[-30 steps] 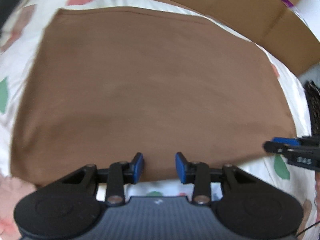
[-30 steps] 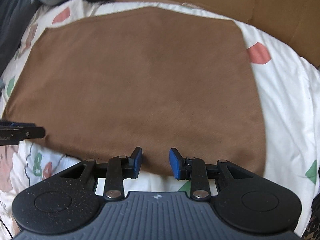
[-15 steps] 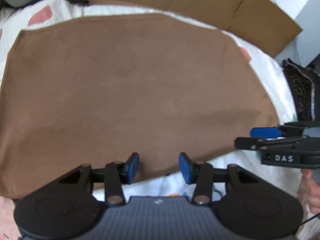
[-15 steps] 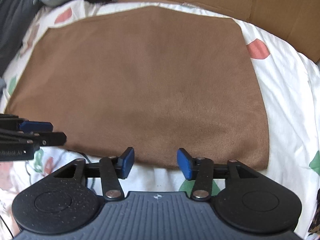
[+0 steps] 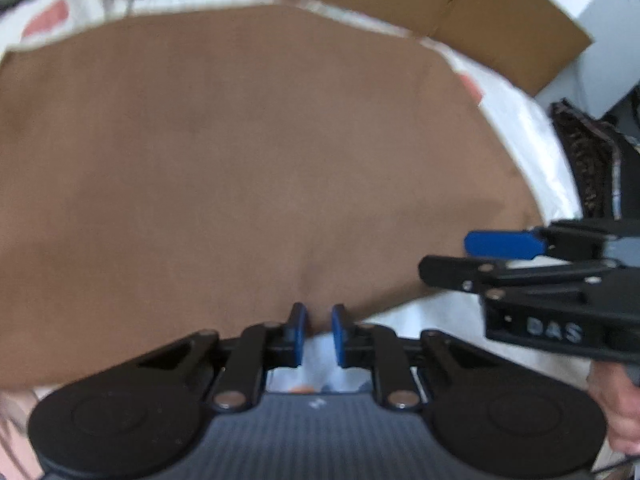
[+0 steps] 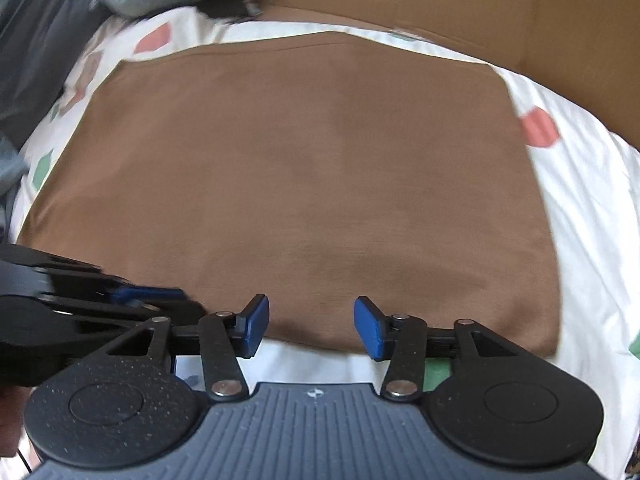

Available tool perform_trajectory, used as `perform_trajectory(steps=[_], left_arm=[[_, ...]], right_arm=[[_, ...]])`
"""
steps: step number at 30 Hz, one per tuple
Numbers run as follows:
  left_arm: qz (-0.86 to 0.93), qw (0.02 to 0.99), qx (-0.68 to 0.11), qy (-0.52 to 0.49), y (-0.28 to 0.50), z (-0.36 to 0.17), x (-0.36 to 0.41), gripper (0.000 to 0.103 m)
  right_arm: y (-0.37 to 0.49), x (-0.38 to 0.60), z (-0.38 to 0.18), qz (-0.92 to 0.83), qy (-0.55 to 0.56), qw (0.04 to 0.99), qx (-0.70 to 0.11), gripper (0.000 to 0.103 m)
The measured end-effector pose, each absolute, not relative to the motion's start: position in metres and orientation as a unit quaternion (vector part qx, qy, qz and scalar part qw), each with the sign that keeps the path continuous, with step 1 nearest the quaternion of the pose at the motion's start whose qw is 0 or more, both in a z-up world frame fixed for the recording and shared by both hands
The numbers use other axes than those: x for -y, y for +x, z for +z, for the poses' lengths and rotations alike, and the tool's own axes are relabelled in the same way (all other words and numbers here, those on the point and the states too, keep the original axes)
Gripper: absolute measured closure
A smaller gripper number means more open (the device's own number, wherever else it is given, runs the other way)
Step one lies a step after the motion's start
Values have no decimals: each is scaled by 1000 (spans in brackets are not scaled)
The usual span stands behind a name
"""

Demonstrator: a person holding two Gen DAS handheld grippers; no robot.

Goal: Fold clothes
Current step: 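Move both open grippers to the edge of the folded brown shirt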

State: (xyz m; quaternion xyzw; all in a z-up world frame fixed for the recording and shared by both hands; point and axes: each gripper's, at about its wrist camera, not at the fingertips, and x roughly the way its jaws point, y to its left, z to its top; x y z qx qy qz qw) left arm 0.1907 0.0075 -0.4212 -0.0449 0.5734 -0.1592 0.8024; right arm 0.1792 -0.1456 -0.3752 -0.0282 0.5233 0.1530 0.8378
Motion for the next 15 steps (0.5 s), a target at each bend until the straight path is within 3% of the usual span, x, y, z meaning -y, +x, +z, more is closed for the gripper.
perform_trajectory(steps=[6,8,15], left_arm=[[-158,808,-564,-66,182,-410,-23,87],[-145,812,-561,-73,179,-406,-34,83],[-71,826,-549,-107,173,-392,-86,68]], right_arm=[[172,127,-391,162,-72,825,-537,68],[170,130,-387,166,-65,825,-536,72],[181,167,-368,149,6,831,-537,70]])
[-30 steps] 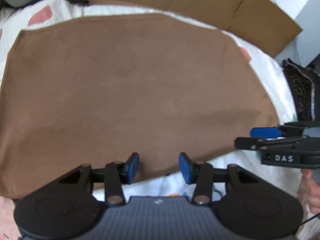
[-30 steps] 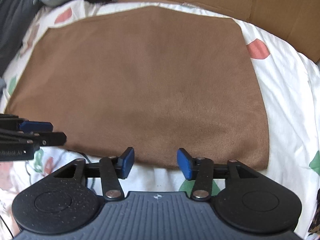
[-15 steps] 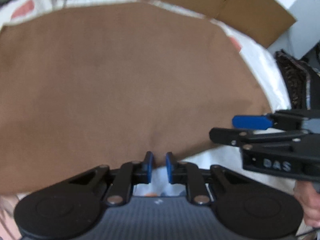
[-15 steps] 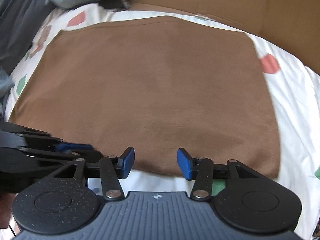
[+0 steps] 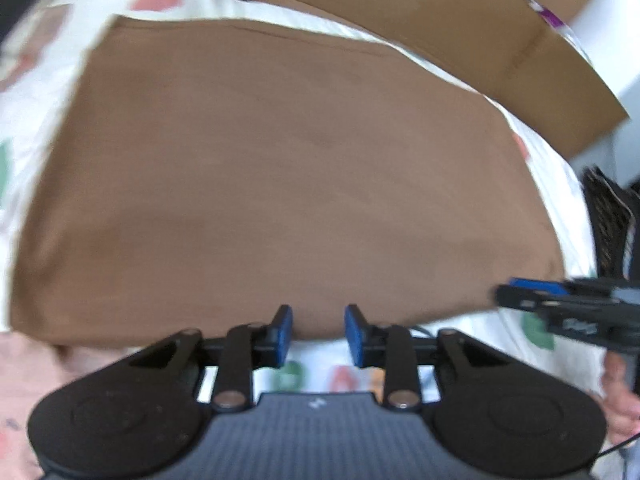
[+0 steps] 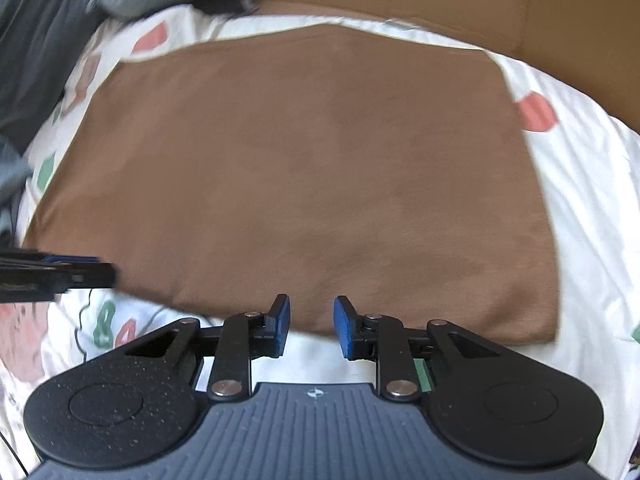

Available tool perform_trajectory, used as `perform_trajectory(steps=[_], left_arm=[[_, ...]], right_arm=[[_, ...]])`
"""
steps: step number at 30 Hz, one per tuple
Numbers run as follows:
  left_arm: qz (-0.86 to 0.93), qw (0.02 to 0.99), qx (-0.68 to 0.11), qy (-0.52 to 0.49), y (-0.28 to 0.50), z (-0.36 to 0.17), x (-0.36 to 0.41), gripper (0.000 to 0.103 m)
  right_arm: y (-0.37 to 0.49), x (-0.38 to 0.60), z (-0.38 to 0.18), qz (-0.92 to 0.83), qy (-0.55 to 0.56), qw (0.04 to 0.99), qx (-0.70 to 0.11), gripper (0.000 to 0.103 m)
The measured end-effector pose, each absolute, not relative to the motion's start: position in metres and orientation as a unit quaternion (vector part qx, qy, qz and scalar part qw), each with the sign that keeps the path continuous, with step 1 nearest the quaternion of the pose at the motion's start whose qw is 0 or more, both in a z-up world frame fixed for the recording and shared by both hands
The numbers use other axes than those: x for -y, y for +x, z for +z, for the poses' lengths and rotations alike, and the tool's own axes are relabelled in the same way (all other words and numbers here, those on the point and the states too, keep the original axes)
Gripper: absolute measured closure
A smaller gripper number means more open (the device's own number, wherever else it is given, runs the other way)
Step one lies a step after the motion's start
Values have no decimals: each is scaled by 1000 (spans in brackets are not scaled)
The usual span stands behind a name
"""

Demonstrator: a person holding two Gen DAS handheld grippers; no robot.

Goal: Fold clothes
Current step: 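Move both open grippers to the edge of the folded brown shirt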

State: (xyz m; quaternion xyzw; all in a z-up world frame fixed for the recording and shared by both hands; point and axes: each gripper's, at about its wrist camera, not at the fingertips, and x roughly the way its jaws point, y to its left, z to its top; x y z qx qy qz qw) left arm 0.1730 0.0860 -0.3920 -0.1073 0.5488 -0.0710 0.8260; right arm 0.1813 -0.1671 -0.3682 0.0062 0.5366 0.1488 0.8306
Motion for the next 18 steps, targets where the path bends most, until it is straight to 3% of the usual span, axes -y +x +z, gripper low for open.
perform_trajectory(steps=[9,13,18], left_arm=[[41,815,-549,-178,158,-401,-163,66],[55,803,-542,-242,148,-408,-191,46],[73,789,-541,-281,142,-421,-210,45]], right_arm=[[181,231,-372,111,89,818,-557,64],[180,268,-380,77,141,808,-566,62],[177,312,-395,42,222,791,-568,60]])
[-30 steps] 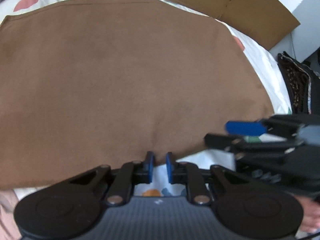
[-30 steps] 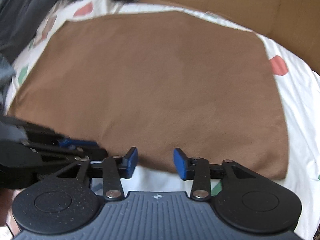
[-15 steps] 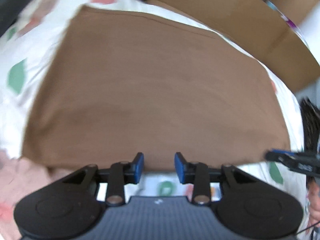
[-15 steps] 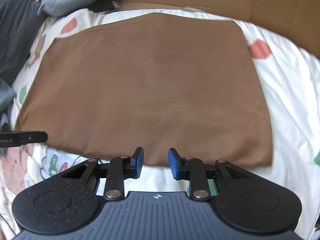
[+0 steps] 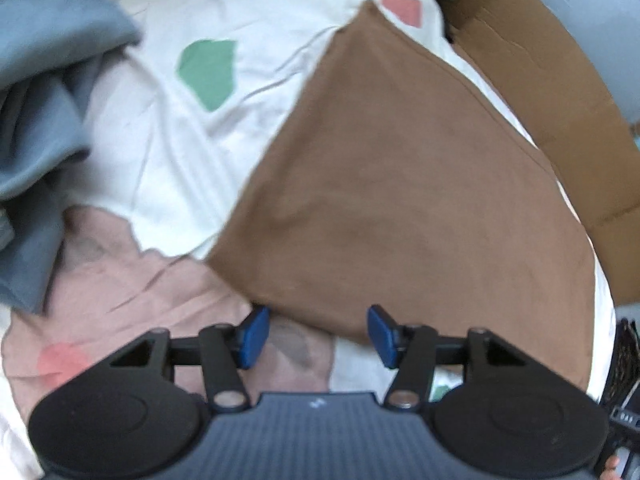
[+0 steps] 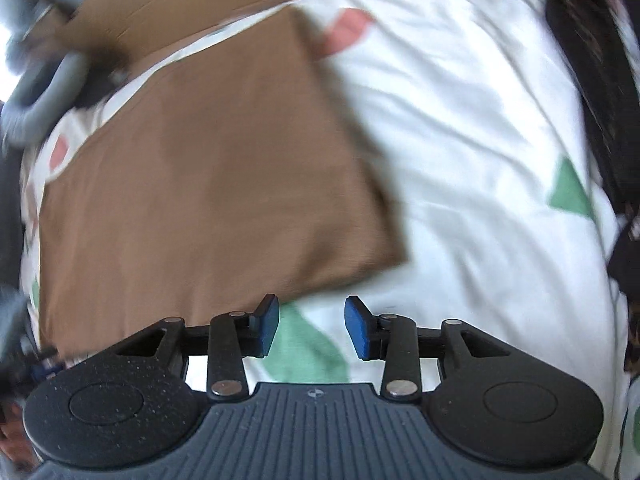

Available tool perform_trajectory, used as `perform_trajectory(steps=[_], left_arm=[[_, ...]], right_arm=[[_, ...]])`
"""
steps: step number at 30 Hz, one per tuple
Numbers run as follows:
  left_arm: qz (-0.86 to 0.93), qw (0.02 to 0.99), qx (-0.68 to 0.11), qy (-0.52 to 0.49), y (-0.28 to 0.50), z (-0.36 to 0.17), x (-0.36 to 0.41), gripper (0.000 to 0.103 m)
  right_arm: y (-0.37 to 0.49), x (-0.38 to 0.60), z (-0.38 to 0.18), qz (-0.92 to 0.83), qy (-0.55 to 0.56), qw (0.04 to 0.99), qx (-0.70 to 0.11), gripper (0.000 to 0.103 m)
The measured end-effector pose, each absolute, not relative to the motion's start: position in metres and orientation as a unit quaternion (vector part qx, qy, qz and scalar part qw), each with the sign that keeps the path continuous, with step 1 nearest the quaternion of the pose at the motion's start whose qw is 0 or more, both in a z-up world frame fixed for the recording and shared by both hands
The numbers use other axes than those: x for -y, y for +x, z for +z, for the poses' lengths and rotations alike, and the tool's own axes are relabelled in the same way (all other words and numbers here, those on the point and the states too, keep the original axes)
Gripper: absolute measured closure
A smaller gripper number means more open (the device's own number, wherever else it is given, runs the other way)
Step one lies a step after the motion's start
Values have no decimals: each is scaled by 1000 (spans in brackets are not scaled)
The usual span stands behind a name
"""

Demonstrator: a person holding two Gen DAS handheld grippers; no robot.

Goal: Fold clothes
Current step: 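Move both open grippers to the edge of the folded brown shirt, then pinch the brown shirt edge with the left gripper while the right gripper closes on it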

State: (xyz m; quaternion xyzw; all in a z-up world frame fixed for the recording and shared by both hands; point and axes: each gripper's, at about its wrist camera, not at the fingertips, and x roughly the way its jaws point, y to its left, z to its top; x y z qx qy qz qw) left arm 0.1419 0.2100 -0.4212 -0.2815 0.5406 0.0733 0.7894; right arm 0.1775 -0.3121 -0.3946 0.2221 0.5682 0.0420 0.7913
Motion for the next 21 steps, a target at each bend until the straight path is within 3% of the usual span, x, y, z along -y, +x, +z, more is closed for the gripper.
perform_trajectory(steps=[16,18,19,21], left_arm=[[88,761,-523,-373,132,-436,-242,46],[89,762,-522,-373,131,-435,-247,46],[90,763,-521,-373,129,-434,-255,46],[93,764,-517,-376,122,-431,-268,46]], right_arm=[[191,372,-443,26,440,719,-536,60],[191,378,-447,26,463,709,-532,73],[191,380,-448,26,469,706,-530,87],[189,384,-449,28,476,703,-528,93]])
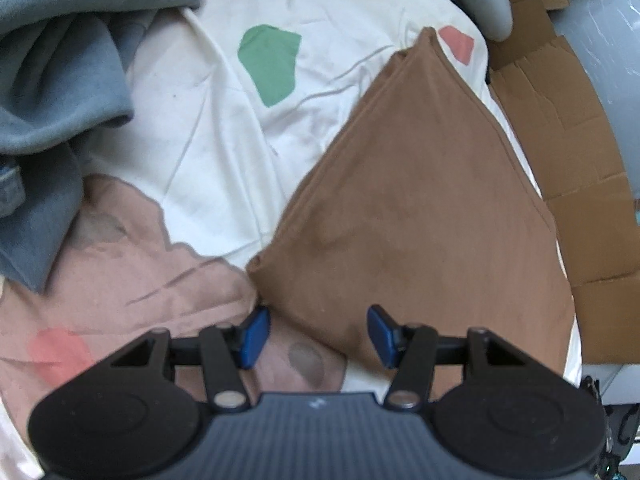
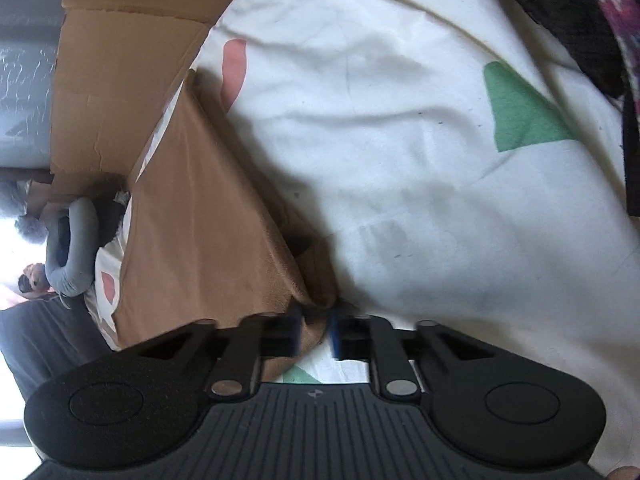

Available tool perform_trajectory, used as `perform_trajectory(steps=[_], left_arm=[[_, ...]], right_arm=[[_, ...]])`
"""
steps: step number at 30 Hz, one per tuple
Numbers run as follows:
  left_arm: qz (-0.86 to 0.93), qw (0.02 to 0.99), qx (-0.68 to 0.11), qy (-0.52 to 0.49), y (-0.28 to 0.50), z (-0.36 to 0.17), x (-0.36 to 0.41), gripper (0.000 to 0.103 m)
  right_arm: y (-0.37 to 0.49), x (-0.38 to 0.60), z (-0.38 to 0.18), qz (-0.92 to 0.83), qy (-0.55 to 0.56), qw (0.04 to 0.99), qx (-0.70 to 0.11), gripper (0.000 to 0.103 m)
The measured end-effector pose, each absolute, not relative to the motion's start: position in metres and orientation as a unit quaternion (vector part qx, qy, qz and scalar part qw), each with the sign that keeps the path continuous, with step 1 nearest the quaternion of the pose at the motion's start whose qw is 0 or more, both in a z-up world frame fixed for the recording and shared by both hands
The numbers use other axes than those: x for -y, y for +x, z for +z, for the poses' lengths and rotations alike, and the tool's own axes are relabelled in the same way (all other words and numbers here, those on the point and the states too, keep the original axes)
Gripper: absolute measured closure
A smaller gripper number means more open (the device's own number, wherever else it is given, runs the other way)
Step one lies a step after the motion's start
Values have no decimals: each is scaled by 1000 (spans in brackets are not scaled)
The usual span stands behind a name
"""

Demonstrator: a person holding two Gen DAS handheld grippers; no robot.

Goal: Fold clothes
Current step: 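Pinch the brown shirt edge with the left gripper while the right gripper closes on it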

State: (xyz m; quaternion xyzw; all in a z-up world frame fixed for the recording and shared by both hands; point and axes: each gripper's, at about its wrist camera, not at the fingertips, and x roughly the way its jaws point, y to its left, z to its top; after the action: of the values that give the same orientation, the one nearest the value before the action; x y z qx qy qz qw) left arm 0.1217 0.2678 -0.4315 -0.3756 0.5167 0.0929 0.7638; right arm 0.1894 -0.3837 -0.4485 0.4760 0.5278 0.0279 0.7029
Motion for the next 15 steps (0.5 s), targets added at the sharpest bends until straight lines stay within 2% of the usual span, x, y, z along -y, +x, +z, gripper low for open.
perform_trajectory(steps=[8,15], left_arm=[[101,772,-504,-374,116,-425,-294,46],[83,769,-507,-380,117,-424,-296,50]], right_arm=[[193,382,-438,43,450,717,-531,95],[191,383,-445,35,450,713,-537,91]])
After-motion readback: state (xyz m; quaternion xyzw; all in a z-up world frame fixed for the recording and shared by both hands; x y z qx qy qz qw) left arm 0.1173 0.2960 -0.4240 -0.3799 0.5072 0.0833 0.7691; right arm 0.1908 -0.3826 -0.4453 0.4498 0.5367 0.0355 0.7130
